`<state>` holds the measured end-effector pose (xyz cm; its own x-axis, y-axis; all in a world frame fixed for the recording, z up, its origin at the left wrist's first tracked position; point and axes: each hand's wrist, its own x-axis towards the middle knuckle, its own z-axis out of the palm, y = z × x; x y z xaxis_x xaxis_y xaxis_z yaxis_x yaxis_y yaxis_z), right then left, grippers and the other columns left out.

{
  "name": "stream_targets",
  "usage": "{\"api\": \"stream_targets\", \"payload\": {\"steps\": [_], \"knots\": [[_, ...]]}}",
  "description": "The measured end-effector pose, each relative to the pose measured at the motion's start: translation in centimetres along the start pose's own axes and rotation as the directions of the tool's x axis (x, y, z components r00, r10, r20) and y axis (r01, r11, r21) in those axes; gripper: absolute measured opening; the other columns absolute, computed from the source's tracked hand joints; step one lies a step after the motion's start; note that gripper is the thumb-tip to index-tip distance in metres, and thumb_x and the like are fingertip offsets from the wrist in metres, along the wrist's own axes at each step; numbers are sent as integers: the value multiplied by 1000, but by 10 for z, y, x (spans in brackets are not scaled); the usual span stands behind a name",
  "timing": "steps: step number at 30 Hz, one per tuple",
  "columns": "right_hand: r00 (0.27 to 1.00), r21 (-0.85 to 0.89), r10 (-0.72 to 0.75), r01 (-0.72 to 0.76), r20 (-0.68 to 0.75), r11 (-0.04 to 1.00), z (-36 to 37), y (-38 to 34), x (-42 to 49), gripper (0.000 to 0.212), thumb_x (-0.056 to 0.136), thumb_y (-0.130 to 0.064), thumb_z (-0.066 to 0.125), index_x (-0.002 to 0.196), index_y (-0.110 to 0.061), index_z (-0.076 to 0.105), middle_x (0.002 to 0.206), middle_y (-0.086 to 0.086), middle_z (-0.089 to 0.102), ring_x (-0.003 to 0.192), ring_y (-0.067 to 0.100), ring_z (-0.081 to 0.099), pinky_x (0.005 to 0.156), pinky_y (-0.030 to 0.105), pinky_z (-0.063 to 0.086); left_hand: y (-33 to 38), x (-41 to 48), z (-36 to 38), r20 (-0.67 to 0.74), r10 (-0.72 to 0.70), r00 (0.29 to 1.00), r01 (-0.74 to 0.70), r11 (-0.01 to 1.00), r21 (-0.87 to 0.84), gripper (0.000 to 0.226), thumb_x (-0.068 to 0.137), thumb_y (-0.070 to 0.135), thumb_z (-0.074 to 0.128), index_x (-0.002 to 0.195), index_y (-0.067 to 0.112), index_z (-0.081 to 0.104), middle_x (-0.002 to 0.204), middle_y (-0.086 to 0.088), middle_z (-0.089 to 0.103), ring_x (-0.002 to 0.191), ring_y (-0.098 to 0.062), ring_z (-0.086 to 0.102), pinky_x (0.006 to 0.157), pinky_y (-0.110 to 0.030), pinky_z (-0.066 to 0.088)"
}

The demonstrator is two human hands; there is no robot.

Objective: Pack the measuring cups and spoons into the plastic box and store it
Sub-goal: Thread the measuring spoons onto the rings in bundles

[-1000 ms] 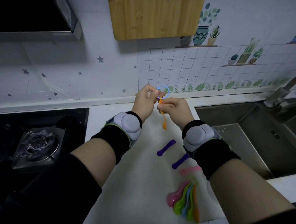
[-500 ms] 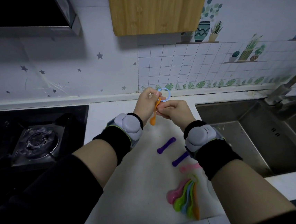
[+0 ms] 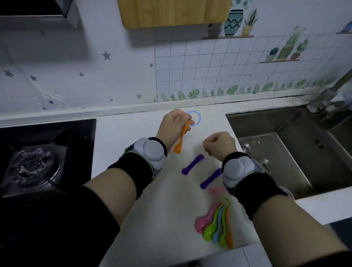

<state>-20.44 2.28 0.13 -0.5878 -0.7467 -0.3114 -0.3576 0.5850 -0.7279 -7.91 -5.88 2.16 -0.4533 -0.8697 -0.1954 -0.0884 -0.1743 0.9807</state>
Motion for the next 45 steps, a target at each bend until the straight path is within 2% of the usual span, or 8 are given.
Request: {"api": "stream_targets", "payload": {"steps": [4,6,10,15,19,27,32,45], "knots": [[991,-331,134,-136,-31,934,10,35,-2,22,85,-12,55,98,-3,70,107,20,68,99,35,64,83,33,53,-10,-2,4,36,-27,999,27,1000,5,20,97,11,43,82,9,56,81,-6,63,66,-16,56,70,-25,50],[979,-421,197,-197,-45,885,16,51,-7,25,87,-12,52,107,-1,64,114,20,63,104,36,62,80,34,49,-16,-2,7,62,-39,997,39,999,7,18,97,10,44,84,6,56,82,-7,63,66,-15,56,68,-22,50],[951,-512,301,-292,-68,808,27,76,-13,31,89,-16,52,117,-4,56,126,19,51,113,36,56,90,37,47,-27,-2,11,93,-74,993,73,997,17,16,97,10,45,87,6,56,80,-6,63,65,-15,55,68,-22,50],[930,-493,362,-345,-63,799,37,94,-14,35,83,-24,58,115,-12,55,124,13,46,114,29,52,92,35,46,-33,-1,12,104,-96,990,94,995,28,18,97,10,44,83,8,57,79,-5,64,64,-15,55,68,-22,50],[952,-534,301,-285,-60,796,46,104,-14,27,84,-21,49,108,-12,58,119,13,54,116,29,43,91,34,43,-40,0,13,114,-109,988,103,993,53,17,97,11,44,88,6,58,80,-4,65,64,-14,57,70,-23,51],[985,-483,173,-153,-4,862,58,108,-12,36,86,-15,57,120,-1,52,129,17,33,114,36,49,95,36,43,-51,1,11,103,-130,986,119,987,104,21,98,16,45,81,14,59,80,-1,67,65,-12,60,66,-18,53],[997,-428,71,-58,16,902,63,111,-10,32,82,-12,60,114,-5,58,124,18,46,108,28,53,85,32,46,-55,1,7,90,-137,986,126,985,119,22,98,17,45,81,15,59,80,0,67,66,-11,60,67,-18,54],[994,-395,107,-103,-12,913,59,111,0,32,84,-10,55,114,-3,45,122,18,42,107,39,53,86,39,42,-62,1,8,79,-154,985,146,984,107,17,98,15,45,92,7,58,85,-4,65,70,-14,60,69,-20,52]]}}
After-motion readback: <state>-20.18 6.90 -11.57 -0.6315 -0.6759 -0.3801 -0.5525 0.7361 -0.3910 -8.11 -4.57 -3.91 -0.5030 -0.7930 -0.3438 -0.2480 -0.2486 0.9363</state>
